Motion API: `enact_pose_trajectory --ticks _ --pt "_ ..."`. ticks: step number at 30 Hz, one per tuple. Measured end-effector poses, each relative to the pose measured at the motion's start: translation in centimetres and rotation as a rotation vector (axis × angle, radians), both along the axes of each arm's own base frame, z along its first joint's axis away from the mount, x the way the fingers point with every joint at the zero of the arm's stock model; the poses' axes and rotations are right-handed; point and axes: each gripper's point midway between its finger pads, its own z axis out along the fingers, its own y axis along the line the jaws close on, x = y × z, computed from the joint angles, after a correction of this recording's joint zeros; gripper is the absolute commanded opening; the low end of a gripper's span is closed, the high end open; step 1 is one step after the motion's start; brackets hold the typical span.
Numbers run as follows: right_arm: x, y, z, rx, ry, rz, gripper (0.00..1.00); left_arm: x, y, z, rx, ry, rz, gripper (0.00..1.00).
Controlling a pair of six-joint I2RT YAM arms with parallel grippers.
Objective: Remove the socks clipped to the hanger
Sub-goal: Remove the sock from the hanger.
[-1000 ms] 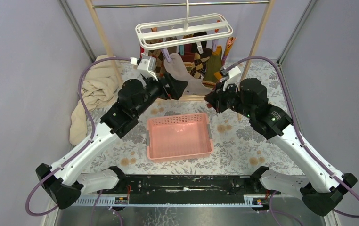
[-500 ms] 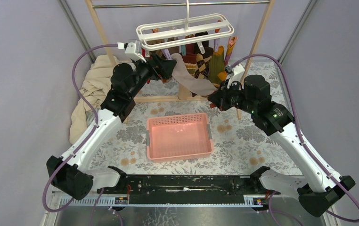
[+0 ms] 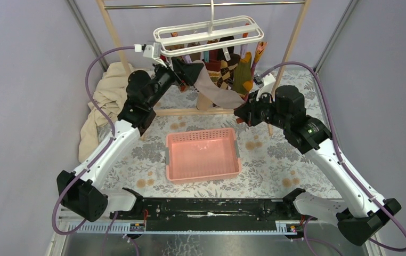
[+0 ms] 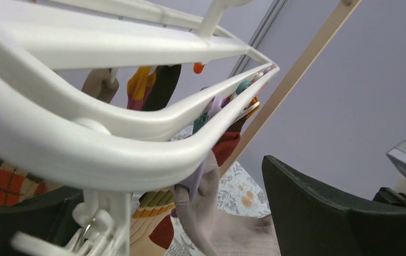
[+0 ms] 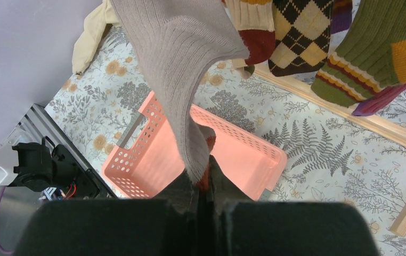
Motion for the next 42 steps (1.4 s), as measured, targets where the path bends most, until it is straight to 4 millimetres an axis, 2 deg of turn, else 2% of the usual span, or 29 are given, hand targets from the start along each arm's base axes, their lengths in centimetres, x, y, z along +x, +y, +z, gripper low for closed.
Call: enact_pose_trajectory --ticks 4,11,17,25,32,36,39,42 --pt "-0.1 0.1 -0.3 0.001 0.008 0.011 0.00 -0.4 0.7 1.0 -0.019 -0.042 0.014 0.90" --pt "-0.2 0.1 -0.7 -0.001 0.015 0.015 0.00 0.2 1.9 2.0 -0.037 -0.080 0.051 0.84" --pt "-0.1 0.1 -0.8 -0.001 0.017 0.014 0.00 0.9 2.2 1.7 -0.033 -0.079 0.065 0.77" --pt "-0.1 0.1 -1.0 -0.003 0.020 0.012 0.00 1.7 2.3 1.4 -0.037 -0.084 0.067 0.62" --pt "0.0 -0.1 -1.0 -0.004 0.021 0.008 0.00 2.0 2.0 1.3 -0.041 -0.089 0.056 0.60" --pt "0.1 0.0 -1.1 -0.005 0.024 0.007 0.00 2.0 1.9 1.3 -0.043 -0.090 0.053 0.49" --pt "0.1 0.0 -1.3 -0.008 0.028 0.008 0.00 2.0 1.9 1.3 -0.047 -0.088 0.053 0.31" --pt "0.2 0.0 -1.4 -0.009 0.030 0.008 0.00 1.9 1.9 1.5 -0.049 -0.093 0.047 0.27"
